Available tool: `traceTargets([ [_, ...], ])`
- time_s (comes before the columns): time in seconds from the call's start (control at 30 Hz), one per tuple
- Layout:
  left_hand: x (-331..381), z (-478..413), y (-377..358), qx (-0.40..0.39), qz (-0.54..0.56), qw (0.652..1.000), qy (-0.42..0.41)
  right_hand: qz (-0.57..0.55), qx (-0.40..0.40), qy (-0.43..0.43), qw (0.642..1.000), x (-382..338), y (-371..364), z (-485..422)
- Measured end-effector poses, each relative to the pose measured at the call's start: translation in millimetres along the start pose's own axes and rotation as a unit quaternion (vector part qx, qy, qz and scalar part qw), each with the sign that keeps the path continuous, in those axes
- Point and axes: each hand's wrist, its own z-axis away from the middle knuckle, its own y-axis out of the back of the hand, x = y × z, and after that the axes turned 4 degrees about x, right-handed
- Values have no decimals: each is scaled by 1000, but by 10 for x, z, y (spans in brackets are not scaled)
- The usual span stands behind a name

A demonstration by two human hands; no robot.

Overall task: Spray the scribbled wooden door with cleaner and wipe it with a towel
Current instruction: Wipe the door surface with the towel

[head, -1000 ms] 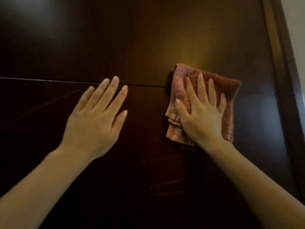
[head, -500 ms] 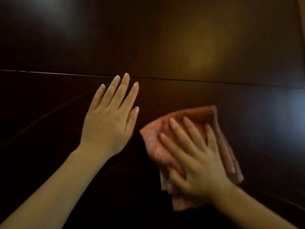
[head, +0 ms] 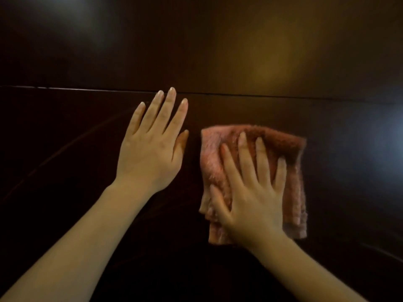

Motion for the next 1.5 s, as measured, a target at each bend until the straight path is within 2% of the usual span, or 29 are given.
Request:
traceTargets([
  [0.13, 8, -11, 11, -2, -5, 1000, 1, -29, -40, 111, 993, -143, 13, 459],
  [0.27, -3, 1, 41, -30, -1, 1000, -2, -51, -60, 190, 979, 185, 75, 218],
  [0.33, -14, 7, 50, -39, -3, 999, -7, -37, -33, 159, 986, 428, 77, -97],
  [0.47, -21, 12, 49, -33, 5, 999, 1, -12, -9, -3, 1000, 778, 156, -712],
  [0.6, -18, 10, 39, -30, 3, 999, -8, -10, -3, -90, 996, 611, 141, -805],
  [0.87, 1, 32, 32, -28, 10, 1000, 1, -21, 22, -85, 996, 401, 57, -110],
  [1.03, -62, 33, 48, -32, 6, 999, -12, -17, 8, -34, 999, 531, 64, 57],
  [1.17, 207, 58, 91, -41, 33, 997, 61, -10, 13, -132, 991, 993, 153, 175],
  [1.2, 395, 81, 82, -45, 46, 997, 53, -4, 17, -144, 989, 1067, 171, 195],
  [1.33, 1228, 241, -82, -55, 97, 991, -71, 4, -2, -115, 993, 1212, 217, 234],
  [1.4, 1389, 271, -139, -55, 93, 992, -64, 10, -5, -101, 995, 1331, 223, 313],
  [1.5, 1413, 297, -204, -41, 84, 994, -57, 18, 4, -137, 990, 1623, 217, 539],
])
